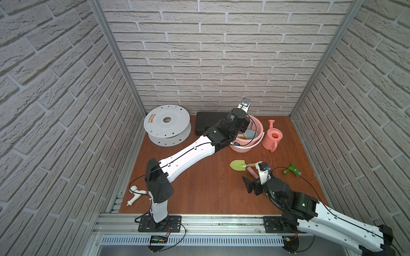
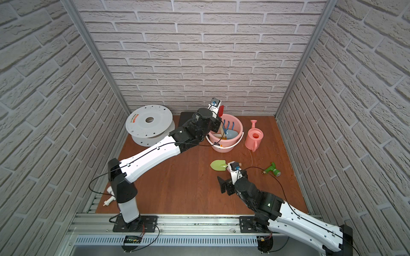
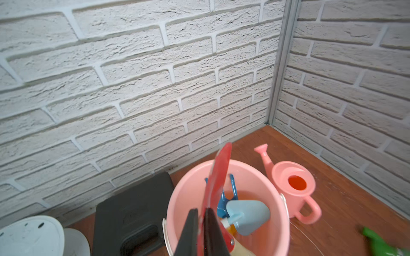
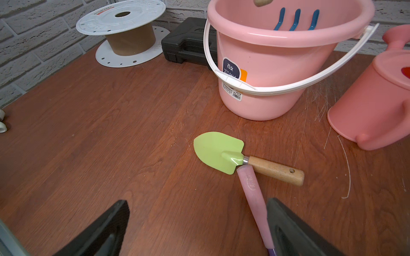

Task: Organize the gardening tools
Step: Pick up the gardening tool from the center of the board, then place the gardening tool in the container.

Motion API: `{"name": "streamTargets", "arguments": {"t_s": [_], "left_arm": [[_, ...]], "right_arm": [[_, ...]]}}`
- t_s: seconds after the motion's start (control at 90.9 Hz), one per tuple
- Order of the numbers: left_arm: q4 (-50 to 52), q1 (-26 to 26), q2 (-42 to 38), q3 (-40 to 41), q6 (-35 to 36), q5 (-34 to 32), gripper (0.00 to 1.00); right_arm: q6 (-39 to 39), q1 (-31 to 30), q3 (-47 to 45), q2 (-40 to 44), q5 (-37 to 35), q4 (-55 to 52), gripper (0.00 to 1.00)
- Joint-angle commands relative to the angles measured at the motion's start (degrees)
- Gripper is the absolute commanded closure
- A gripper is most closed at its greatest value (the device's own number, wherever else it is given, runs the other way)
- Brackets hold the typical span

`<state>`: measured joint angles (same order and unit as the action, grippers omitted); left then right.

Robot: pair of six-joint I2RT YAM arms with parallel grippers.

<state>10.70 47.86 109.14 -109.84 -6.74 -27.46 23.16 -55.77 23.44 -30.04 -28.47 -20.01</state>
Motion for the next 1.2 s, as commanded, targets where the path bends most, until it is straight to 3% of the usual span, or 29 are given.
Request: {"name": "streamTargets", "arguments": {"t_s": [0.0,0.187,0.297,0.33,0.407,0.473,0.528,0.66,0.759,1.034,1.188], "left_arm": [[-5.98,-1.71,5.57,-6.02,6.74,-3.90,1.00],[-4.82,-4.40,15.19,-15.50,8.06,-3.51,1.00],[-4.76,-4.84,16.72,-14.71,6.15,-2.13,0.99],[-5.17,-4.83,16.52,-13.25,5.12,-1.31,0.94],[-6.04,-4.81,15.44,-9.71,2.72,0.67,0.69],[-6.87,-4.87,14.09,-6.37,1.42,2.21,0.58],[-7.09,-4.82,12.54,-3.90,0.01,2.83,0.41],[-5.32,-4.82,6.55,1.82,-3.35,5.92,0.27],[-4.09,-4.69,0.17,8.13,-6.82,8.12,0.03],[-5.13,-3.40,-20.54,32.87,-13.98,8.86,0.02],[-6.61,-3.12,-28.80,45.69,-19.46,9.51,0.02]], "right_arm": [[0.83,-0.19,-0.18,0.43,-1.21,0.27,0.00],[0.57,-0.14,-0.01,0.30,-1.18,0.26,0.00],[0.54,-0.19,0.11,0.33,-1.77,-0.01,0.00],[0.51,-0.18,0.11,0.38,-2.01,-0.09,0.00],[0.69,-0.18,0.03,0.18,-2.76,-0.32,0.00],[1.03,-0.19,0.10,-0.26,-3.60,-0.78,0.00],[1.28,-0.20,0.20,-0.67,-4.19,-0.90,0.00],[2.73,-0.14,0.37,-1.59,-6.19,-1.70,0.00],[4.04,-0.10,0.09,-1.42,-7.70,-2.17,0.01],[7.17,1.03,-0.67,-1.61,-13.12,-3.54,0.01],[9.51,3.27,2.04,-5.64,-9.86,-6.13,0.00]]}}
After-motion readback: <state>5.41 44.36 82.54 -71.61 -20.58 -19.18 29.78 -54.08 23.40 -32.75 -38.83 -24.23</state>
